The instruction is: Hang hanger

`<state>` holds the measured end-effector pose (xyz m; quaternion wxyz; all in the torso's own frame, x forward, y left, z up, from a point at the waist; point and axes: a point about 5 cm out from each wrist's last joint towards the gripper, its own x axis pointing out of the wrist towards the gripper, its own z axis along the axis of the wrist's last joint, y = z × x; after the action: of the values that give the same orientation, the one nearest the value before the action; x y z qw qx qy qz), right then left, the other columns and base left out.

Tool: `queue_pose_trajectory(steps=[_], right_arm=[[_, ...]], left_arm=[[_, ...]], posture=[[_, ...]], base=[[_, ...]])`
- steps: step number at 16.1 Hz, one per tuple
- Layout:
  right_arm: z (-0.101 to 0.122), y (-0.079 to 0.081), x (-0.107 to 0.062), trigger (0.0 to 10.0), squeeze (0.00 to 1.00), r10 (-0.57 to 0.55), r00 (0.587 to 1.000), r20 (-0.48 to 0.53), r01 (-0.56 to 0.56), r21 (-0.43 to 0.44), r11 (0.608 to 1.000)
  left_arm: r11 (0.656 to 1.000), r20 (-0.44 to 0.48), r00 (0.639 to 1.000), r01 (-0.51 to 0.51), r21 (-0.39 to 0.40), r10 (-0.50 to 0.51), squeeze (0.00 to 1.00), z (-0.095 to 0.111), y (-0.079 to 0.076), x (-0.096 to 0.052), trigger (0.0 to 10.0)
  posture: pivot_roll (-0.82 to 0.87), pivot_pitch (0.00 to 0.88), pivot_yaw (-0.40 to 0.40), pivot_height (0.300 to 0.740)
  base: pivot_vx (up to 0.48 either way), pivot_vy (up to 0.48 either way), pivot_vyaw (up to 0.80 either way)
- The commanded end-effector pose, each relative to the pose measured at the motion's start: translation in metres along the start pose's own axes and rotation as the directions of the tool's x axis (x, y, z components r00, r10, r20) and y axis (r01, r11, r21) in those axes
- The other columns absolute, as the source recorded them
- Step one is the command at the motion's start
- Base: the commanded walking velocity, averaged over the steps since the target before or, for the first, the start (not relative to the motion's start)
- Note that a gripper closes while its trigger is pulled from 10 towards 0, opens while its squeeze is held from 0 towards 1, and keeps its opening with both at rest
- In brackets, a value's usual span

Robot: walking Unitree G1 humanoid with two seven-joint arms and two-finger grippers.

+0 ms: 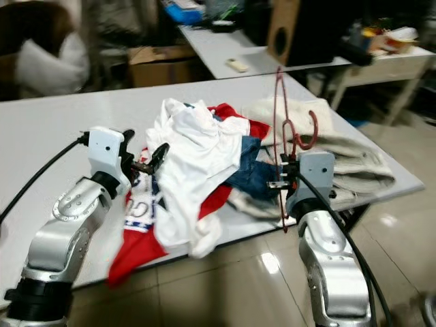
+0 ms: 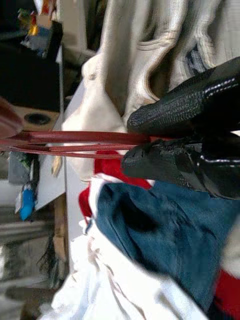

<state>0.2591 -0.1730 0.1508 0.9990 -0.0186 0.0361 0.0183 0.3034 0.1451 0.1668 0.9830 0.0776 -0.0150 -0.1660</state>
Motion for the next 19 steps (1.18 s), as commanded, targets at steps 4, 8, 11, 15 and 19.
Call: queue_pose_trajectory(steps=[4,8,11,15,19], right_arm=[[0.002,-0.006,0.002,10.0,0.0,-0.023,1.0,0.011,0.023,-0.002,1.0],[0.003,-0.009,0.001,10.0,0.0,-0.03,0.999,0.011,0.03,-0.01,0.999],[0.006,-0.014,0.0,10.0,0.0,-0.032,0.999,0.014,0.032,-0.025,0.999],[0.01,-0.029,-0.002,10.0,0.0,-0.037,0.999,0.019,0.039,-0.082,0.996],[0.011,-0.036,-0.003,10.0,0.0,-0.025,1.0,0.014,0.026,-0.133,0.991]], left_arm=[[0.998,-0.001,1.0,-0.007,-0.055,0.007,0.55,0.001,-0.003,0.007,10.0],[0.993,-0.001,1.0,0.026,-0.116,-0.026,1.0,0.001,-0.001,0.013,10.0],[0.994,-0.069,0.997,0.017,-0.109,-0.025,1.0,-0.004,0.004,0.024,10.0],[0.971,-0.141,0.98,-0.162,-0.175,0.138,0.28,-0.005,0.034,0.048,10.0],[0.874,-0.209,0.909,-0.407,-0.265,0.36,0.0,-0.013,0.074,0.048,10.0]], posture=[[-0.11,0.0,0.02,0.74],[-0.14,0.0,0.013,0.74],[-0.16,0.0,0.018,0.74],[-0.18,0.0,0.03,0.74],[-0.18,0.0,0.045,0.74]], base=[[0.0,-0.24,0.0],[0.0,0.0,0.0],[0.0,0.0,0.0],[0.0,0.0,0.0],[0.0,0.0,0.0]])
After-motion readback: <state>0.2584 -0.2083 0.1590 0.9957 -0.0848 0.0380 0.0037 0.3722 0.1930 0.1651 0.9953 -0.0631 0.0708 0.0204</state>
